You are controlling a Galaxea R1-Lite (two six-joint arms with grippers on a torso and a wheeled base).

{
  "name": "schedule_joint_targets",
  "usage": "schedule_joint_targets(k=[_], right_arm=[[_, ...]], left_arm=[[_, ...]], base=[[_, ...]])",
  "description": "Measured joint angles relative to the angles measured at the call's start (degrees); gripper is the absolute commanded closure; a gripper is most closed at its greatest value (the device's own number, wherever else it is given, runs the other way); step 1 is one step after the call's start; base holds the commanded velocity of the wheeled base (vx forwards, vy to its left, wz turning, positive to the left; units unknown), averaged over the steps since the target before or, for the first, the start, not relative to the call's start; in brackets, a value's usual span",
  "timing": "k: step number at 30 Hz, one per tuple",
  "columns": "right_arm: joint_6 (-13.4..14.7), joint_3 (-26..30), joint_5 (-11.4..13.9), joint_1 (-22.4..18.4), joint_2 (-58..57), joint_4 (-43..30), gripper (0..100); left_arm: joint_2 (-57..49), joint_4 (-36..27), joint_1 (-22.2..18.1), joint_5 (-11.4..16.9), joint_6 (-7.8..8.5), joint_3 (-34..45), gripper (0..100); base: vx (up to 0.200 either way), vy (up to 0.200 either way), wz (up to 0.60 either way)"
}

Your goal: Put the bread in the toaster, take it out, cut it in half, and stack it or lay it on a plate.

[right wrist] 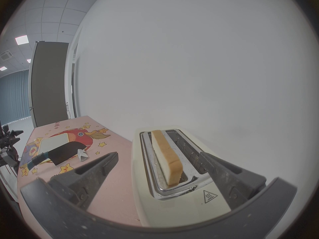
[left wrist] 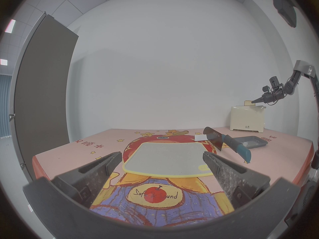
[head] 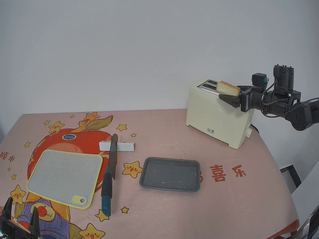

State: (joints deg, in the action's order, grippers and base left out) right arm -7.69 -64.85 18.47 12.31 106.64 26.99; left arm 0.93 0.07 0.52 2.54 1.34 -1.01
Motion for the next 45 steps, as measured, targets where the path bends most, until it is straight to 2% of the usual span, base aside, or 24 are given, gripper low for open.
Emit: schedule_joint_targets(k=[1, 2, 30, 45], right_arm=[[0.0, 0.0, -0.1, 0.0, 0.0, 0.0, 0], [0.0, 0.1, -0.4, 0.1, 0.0, 0.0, 100], [0.0, 0.3, -1.1, 0.5, 0.0, 0.0, 100], [0.5, -5.6, -1.0, 0.5, -1.8, -0.1, 100]], left_arm=[[0.0, 0.0, 0.0, 0.0, -0.01, 0.0, 0], [0.0, 0.0, 0.0, 0.0, 0.0, 0.0, 0], [0.0, 0.0, 0.0, 0.0, -0.01, 0.0, 0], [0.0, 0.0, 0.0, 0.0, -0.01, 0.0, 0]], base=[[0.0, 0.0, 0.0], [0.0, 0.0, 0.0], [0.0, 0.0, 0.0], [0.0, 0.0, 0.0]])
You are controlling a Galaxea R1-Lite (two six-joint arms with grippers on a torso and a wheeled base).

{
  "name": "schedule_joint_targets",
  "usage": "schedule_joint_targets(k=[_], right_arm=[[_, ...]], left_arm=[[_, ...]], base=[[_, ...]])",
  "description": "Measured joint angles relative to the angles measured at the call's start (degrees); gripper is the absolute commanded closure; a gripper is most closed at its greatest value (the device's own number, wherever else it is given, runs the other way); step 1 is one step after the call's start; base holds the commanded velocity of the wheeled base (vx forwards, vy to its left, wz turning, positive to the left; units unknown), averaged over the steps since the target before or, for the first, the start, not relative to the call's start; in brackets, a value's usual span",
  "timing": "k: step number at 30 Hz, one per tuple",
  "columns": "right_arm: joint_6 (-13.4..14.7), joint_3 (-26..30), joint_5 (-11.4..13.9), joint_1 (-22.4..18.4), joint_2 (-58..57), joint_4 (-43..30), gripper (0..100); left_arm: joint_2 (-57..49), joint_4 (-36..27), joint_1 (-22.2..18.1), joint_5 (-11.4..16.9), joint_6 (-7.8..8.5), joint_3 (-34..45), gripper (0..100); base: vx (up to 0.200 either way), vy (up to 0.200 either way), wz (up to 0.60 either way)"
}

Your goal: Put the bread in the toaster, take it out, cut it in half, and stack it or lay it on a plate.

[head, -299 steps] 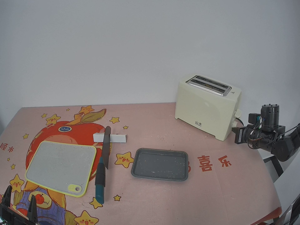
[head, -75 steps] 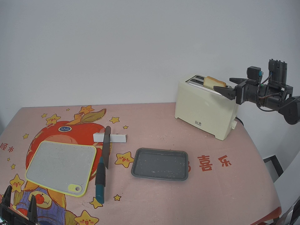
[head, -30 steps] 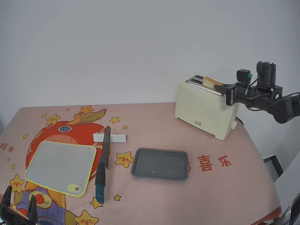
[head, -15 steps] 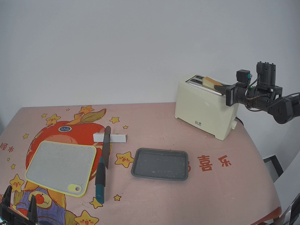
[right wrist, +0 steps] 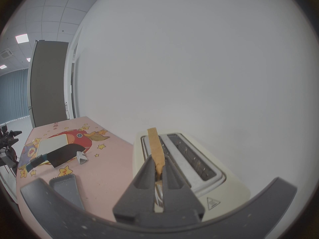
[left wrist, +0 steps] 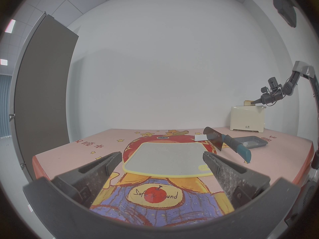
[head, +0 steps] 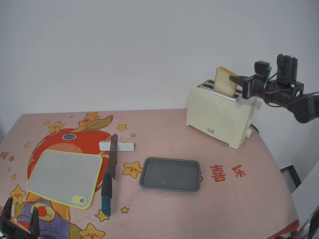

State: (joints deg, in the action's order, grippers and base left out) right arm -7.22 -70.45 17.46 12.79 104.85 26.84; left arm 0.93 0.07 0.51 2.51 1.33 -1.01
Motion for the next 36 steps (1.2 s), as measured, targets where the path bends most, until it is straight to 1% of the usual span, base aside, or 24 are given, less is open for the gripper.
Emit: schedule_joint_targets(k=[4, 10, 14, 18, 22, 23, 26, 28, 31, 33, 36], right_arm=[[0.4, -1.4, 0.2, 0.0, -1.4, 0.1, 100], [0.5, -1.5, 0.5, 0.7, -4.1, -2.0, 100], [2.0, -0.9, 0.5, 2.1, -6.1, -2.3, 100], [3.9, 1.5, 0.3, 4.2, -8.5, -2.5, 100], [4.7, 5.5, 0.0, 6.0, -10.3, -2.3, 100], [5.0, 11.3, -1.3, 7.6, -11.6, -1.5, 100], [5.6, 16.2, -2.6, 8.5, -12.3, 1.0, 100], [7.3, 19.5, -3.1, 9.0, -12.7, 4.3, 100], [11.7, 23.5, -3.6, 10.5, -13.5, 7.2, 100], [14.5, 26.2, -4.0, 12.3, -14.3, 8.3, 100], [16.8, 31.3, -5.4, 15.6, -16.1, 9.4, 100]], left_arm=[[0.0, 0.0, 0.0, 0.0, 0.0, 0.0, 0], [0.0, 0.0, 0.0, 0.0, 0.0, 0.0, 0], [0.0, 0.0, 0.0, 0.0, 0.0, 0.0, 0], [0.0, 0.0, 0.0, 0.0, 0.0, 0.0, 0], [0.0, 0.0, 0.0, 0.0, 0.0, 0.0, 0], [0.0, 0.0, 0.0, 0.0, 0.0, 0.0, 0], [0.0, 0.0, 0.0, 0.0, 0.0, 0.0, 0], [0.0, 0.0, 0.0, 0.0, 0.0, 0.0, 0], [0.0, 0.0, 0.0, 0.0, 0.0, 0.0, 0], [0.0, 0.0, 0.0, 0.0, 0.0, 0.0, 0], [0.0, 0.0, 0.0, 0.0, 0.0, 0.0, 0]], base=[[0.0, 0.0, 0.0], [0.0, 0.0, 0.0], [0.0, 0.0, 0.0], [0.0, 0.0, 0.0], [0.0, 0.0, 0.0], [0.0, 0.0, 0.0], [0.0, 0.0, 0.0], [0.0, 0.0, 0.0], [0.0, 0.0, 0.0], [0.0, 0.0, 0.0], [0.0, 0.0, 0.0]])
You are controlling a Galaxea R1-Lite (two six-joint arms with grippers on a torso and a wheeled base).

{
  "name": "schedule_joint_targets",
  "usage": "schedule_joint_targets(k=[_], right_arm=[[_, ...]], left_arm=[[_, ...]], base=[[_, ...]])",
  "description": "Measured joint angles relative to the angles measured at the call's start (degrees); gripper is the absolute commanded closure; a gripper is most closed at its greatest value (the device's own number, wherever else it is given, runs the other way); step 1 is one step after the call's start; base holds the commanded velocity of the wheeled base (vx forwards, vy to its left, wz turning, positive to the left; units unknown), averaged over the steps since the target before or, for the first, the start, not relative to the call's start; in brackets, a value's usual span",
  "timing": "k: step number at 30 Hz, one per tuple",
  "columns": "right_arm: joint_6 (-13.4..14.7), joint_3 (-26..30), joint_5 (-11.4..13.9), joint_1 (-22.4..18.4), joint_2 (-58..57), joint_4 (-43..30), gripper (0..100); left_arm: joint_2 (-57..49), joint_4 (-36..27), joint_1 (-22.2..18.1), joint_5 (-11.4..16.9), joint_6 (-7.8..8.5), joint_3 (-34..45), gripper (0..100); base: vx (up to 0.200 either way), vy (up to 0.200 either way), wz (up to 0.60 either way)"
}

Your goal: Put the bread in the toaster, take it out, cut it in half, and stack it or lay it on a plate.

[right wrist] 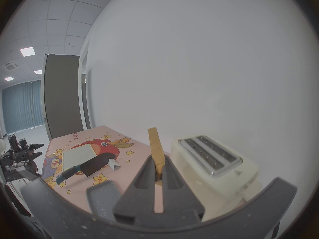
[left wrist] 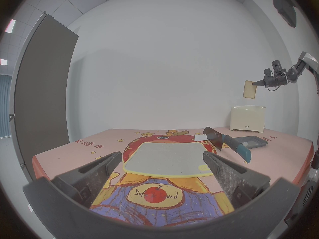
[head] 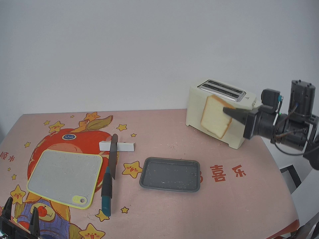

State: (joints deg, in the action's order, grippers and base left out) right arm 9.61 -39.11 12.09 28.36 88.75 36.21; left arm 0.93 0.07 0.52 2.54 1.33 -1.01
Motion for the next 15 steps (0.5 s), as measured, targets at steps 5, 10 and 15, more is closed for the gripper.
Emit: schedule_joint_targets(k=[5, 10, 15], right_arm=[[3.1, 7.9, -4.1, 5.9, -6.0, 1.1, 100], [4.5, 10.8, -7.3, 9.1, -11.0, 0.5, 100], [4.7, 12.0, -8.2, 9.8, -14.7, 0.3, 100]], left_arm=[[0.0, 0.0, 0.0, 0.0, 0.0, 0.0, 0], [0.0, 0.0, 0.0, 0.0, 0.01, 0.0, 0], [0.0, 0.0, 0.0, 0.0, 0.04, 0.0, 0]], base=[[0.0, 0.0, 0.0], [0.0, 0.0, 0.0], [0.0, 0.0, 0.0]])
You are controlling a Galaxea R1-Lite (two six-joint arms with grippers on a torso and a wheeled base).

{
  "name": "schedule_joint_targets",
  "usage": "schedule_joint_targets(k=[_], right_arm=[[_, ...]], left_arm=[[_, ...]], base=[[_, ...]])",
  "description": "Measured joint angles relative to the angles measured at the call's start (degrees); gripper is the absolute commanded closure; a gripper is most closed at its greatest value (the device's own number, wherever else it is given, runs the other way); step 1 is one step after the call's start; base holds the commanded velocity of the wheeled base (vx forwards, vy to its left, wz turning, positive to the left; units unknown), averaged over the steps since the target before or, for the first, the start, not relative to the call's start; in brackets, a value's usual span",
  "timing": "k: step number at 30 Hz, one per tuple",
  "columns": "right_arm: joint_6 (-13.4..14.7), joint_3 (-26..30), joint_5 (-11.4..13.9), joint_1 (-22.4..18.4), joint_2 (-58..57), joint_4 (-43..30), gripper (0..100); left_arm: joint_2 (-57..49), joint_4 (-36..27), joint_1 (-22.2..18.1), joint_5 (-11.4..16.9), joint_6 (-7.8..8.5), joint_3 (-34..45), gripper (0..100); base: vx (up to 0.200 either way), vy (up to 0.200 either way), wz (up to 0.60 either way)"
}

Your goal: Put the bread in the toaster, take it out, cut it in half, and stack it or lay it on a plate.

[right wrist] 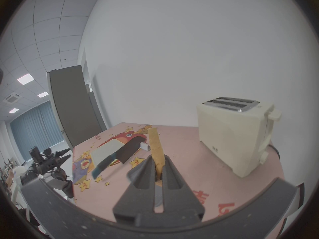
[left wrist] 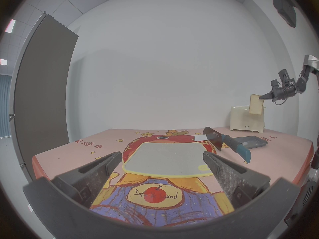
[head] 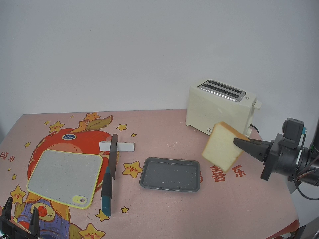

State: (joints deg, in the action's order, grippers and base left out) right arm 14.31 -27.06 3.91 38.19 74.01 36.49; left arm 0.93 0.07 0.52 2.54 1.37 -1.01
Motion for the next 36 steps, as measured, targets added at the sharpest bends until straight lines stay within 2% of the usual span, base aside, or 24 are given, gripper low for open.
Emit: schedule_joint_targets(k=[5, 23, 36], right_arm=[[0.1, 0.2, -0.7, 0.3, -1.4, -0.1, 100], [-0.5, 1.1, -0.7, 2.7, -1.8, 0.1, 100], [-0.6, 1.5, -0.7, 3.9, -1.7, 0.1, 100]], left_arm=[[0.0, 0.0, 0.0, 0.0, 0.02, 0.0, 0], [0.0, 0.0, 0.0, 0.0, 0.05, 0.0, 0], [0.0, 0.0, 0.0, 0.0, 0.05, 0.0, 0]], base=[[0.0, 0.0, 0.0], [0.0, 0.0, 0.0], [0.0, 0.2, 0.0]])
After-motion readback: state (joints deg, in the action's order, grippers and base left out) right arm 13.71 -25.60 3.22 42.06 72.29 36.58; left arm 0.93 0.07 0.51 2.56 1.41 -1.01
